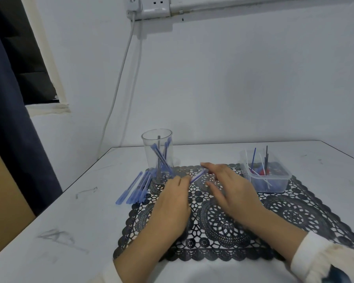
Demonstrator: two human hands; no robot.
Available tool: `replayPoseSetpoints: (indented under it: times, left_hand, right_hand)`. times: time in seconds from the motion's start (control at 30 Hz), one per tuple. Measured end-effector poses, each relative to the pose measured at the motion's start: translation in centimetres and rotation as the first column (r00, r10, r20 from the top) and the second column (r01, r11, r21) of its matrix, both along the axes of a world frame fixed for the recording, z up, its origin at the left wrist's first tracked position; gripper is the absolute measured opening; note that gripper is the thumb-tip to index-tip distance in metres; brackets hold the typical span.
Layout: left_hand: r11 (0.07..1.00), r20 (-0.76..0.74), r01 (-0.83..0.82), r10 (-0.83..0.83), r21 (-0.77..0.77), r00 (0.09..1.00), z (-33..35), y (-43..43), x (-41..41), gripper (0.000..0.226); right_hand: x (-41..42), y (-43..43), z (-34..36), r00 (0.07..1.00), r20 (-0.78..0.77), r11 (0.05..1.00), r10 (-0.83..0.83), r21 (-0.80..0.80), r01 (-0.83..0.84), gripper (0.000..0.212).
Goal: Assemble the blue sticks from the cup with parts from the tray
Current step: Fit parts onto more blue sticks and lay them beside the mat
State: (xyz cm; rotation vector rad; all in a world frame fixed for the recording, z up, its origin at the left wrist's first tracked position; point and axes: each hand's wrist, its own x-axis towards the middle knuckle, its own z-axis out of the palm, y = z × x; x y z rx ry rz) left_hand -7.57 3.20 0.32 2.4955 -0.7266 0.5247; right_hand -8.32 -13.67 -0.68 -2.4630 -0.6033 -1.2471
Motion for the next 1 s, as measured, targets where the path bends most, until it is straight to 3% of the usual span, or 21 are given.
replayPoseSetpoints:
  times: [0.17,0.3,0.4,0.6,0.67,0.8,0.9,1.0]
  left_hand:
    - [0.998,0.112,0.057,-0.059,0.024,0.992,0.3,0.1,0.5,0.048]
    - [0.991,0.199,0.127,-0.132,0.04,0.971,0.1,0.3,1.0,0.038]
    - [0.997,0.265,0.083,-0.082,0.01,0.961,0.0,0.7,1.7,0.023]
    - [0.998,0.334,0.055,-0.053,0.003,0.941,0.0,1.0,2.0,0.034]
    - [0.999,0.291,0.05,-0.049,0.004,0.956,0.0,0.8,1.8,0.032]
    - [1.0,0.067,0.022,-0.021,-0.004,0.997,0.8,0.4,1.3,0.021]
    - [0.999,-0.111,0.037,-0.039,-0.015,0.993,1.2,0.5,1.4,0.029]
    - [0.998,-0.163,0.05,-0.055,-0.03,0.985,1.4,0.9,1.5,0.036]
  right_hand:
    - [0.4,-1.1,0.1,0.997,0.075,0.997,-0.026,-0.068,0.031,0.026]
    - [0.7,-2.0,0.4,0.992,0.117,0.995,-0.039,-0.09,0.05,0.027]
    - [0.9,-2.2,0.3,0.992,0.111,0.995,-0.055,-0.078,0.064,0.029]
    - [0.8,-2.3,0.3,0.984,0.17,0.996,-0.052,-0.064,0.064,0.026]
    - [0.7,-2.3,0.3,0.978,0.201,0.996,-0.053,-0.06,0.067,0.022]
    - [0.7,-2.4,0.2,0.972,0.232,0.994,-0.043,-0.086,0.065,0.021]
    - [0.7,-2.5,0.2,0.967,0.251,0.989,-0.037,-0.129,0.071,0.019]
    - [0.6,-2.2,0.3,0.97,0.241,0.989,-0.026,-0.135,0.06,0.017]
